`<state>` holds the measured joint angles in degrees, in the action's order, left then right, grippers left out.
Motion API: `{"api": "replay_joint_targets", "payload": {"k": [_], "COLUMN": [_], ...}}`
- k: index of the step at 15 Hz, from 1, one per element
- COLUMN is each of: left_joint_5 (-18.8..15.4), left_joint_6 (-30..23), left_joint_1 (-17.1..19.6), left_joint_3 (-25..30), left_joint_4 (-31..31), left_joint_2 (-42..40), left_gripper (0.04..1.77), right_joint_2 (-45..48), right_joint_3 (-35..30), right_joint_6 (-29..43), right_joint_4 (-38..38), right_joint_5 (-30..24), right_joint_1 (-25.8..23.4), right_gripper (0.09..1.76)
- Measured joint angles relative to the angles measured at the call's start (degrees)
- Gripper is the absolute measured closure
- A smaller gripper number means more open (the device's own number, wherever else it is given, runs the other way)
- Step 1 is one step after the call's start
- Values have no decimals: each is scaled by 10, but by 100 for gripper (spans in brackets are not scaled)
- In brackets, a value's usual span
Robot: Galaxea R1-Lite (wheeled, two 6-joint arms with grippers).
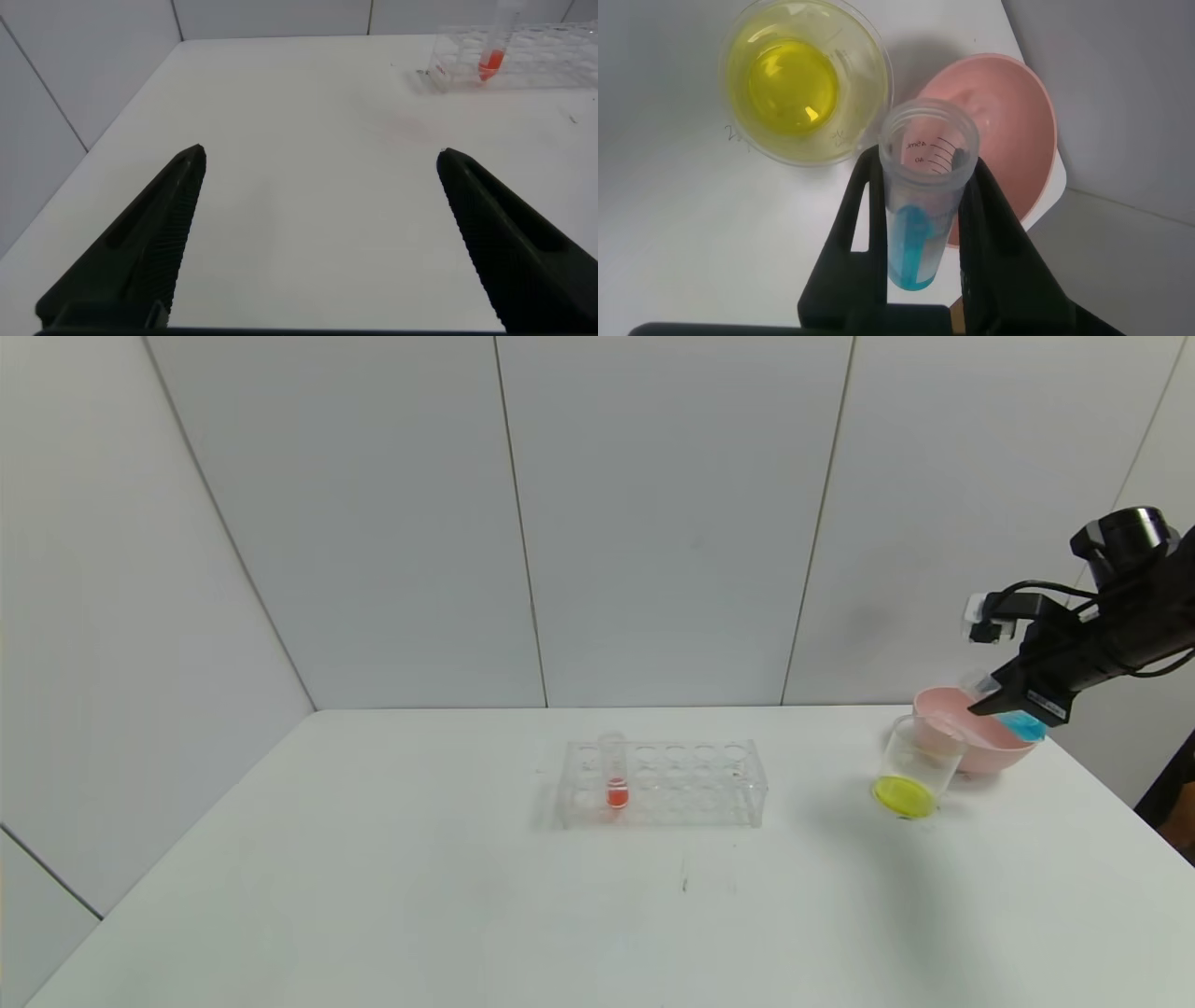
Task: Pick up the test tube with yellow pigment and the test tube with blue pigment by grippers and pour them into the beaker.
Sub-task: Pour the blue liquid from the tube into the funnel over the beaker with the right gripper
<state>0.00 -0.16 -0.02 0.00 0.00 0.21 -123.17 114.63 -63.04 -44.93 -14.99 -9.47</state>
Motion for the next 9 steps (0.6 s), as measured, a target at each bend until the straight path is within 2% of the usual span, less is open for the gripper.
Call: {"api": "replay_joint_targets", "payload": {"k": [9], "left_joint_5": [0], "left_joint_6": [0], "left_joint_1": [0], "left_joint_3": [0], "left_joint_4": [0], "left_joint_2": [0], "left_gripper": [5], "right_joint_2": [-5], "right_joint_3": [0], "right_joint_6": [-26], "right_joint_4": [0], "right_joint_5": [86], "right_joint_1": [25], "right_gripper": [135]}}
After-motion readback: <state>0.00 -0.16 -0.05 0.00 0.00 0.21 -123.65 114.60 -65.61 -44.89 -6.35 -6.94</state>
